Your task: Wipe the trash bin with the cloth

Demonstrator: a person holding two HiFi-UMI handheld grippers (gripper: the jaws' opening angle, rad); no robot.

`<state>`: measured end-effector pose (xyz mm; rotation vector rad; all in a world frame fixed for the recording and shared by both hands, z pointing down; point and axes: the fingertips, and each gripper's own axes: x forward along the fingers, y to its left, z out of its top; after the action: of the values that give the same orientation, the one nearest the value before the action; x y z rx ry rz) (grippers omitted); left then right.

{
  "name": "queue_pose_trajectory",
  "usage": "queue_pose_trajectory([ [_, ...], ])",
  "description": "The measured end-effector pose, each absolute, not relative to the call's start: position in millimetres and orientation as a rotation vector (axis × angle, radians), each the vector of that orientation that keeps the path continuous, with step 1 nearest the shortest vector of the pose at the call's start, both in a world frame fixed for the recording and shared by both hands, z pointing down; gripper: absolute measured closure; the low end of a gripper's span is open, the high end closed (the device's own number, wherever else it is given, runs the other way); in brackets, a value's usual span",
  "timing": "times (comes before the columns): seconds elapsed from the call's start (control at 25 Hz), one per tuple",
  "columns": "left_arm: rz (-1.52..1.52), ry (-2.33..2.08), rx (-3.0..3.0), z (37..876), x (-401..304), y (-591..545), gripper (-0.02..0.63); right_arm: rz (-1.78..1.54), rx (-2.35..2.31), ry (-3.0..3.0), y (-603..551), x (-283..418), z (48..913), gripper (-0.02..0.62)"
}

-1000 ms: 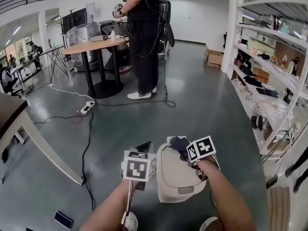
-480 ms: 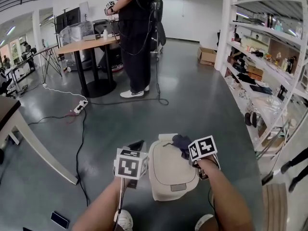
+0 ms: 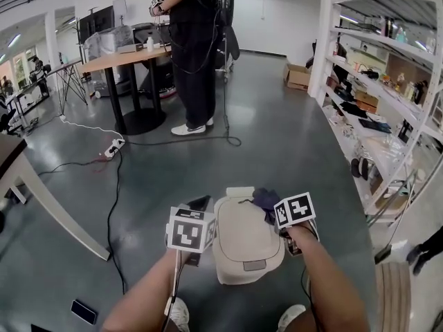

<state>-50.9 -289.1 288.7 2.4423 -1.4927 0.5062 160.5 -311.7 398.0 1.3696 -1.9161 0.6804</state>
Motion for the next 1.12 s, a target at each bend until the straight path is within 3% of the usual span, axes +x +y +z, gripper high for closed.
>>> queue_pose_trajectory([
  [0.28, 0.530, -1.478, 2.431, 294.7, -54.5, -295.5, 0.607, 0.659, 1.211, -2.137, -285.5, 86.9, 352.6, 0.492],
  [0.64, 0.492, -1.510, 2.429, 287.9, -68.7, -287.8, 0.607, 0.642, 1.025, -2.088, -243.9, 7.8, 390.1, 0.492],
  [1.12, 0.488, -1.497, 2.410, 290.6, -91.7, -276.4, 0.607, 0.599, 1.051, -2.045, -243.9, 3.4, 399.8, 0.492],
])
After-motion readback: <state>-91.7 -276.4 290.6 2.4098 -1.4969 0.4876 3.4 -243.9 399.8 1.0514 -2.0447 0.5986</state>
